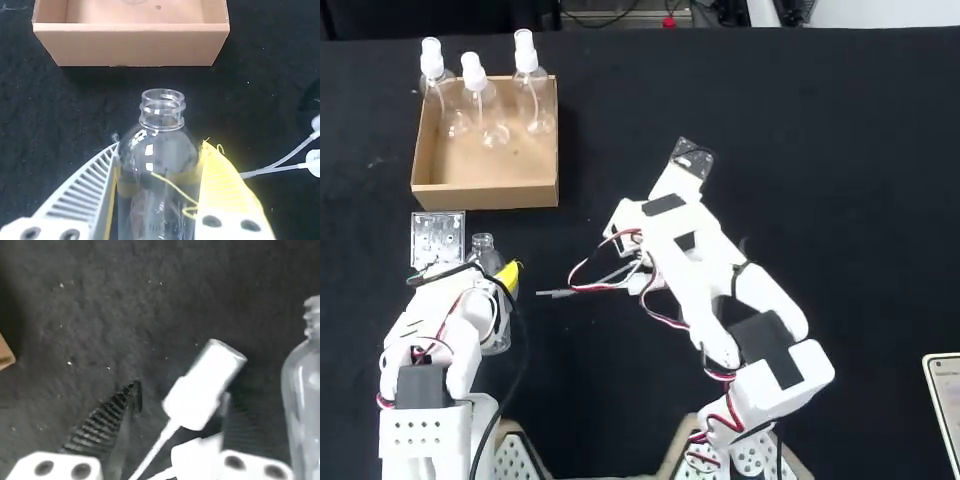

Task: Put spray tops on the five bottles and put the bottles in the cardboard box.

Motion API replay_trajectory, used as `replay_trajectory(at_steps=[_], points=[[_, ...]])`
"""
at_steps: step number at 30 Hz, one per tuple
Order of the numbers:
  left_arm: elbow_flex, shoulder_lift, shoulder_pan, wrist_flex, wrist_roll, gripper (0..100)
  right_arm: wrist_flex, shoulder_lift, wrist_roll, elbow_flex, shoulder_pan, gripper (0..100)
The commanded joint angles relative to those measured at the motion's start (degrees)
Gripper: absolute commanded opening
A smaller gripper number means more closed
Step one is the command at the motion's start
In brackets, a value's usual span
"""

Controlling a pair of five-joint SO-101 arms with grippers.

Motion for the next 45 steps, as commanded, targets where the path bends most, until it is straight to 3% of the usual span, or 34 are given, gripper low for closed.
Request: replay_trajectory(at_steps=[1, 3, 7, 12, 36, 45], points=[[-0.84, -0.62, 0.57, -0.79, 0.35, 12, -1.67, 0.04, 9.76, -3.47, 0.88, 6.7], [-0.84, -0.62, 0.66, -0.79, 0.35, 12, -2.55, 0.22, 16.53, -4.35, 0.53, 0.8], [-0.92, -0.62, 0.66, -0.79, 0.35, 12, -3.25, 0.13, 28.22, -6.55, -0.79, 4.1], [-0.92, -0.62, 0.31, -0.79, 0.35, 12, -2.73, -0.48, 37.27, -8.48, -3.34, 4.1], [-2.24, -0.70, 1.27, 0.26, 0.35, 12, -5.27, -42.07, 38.15, -8.48, -7.21, 3.9], [-12.79, -0.70, 19.82, 2.81, -2.64, 12, -8.97, -52.79, 38.07, -8.48, -0.44, 3.9]])
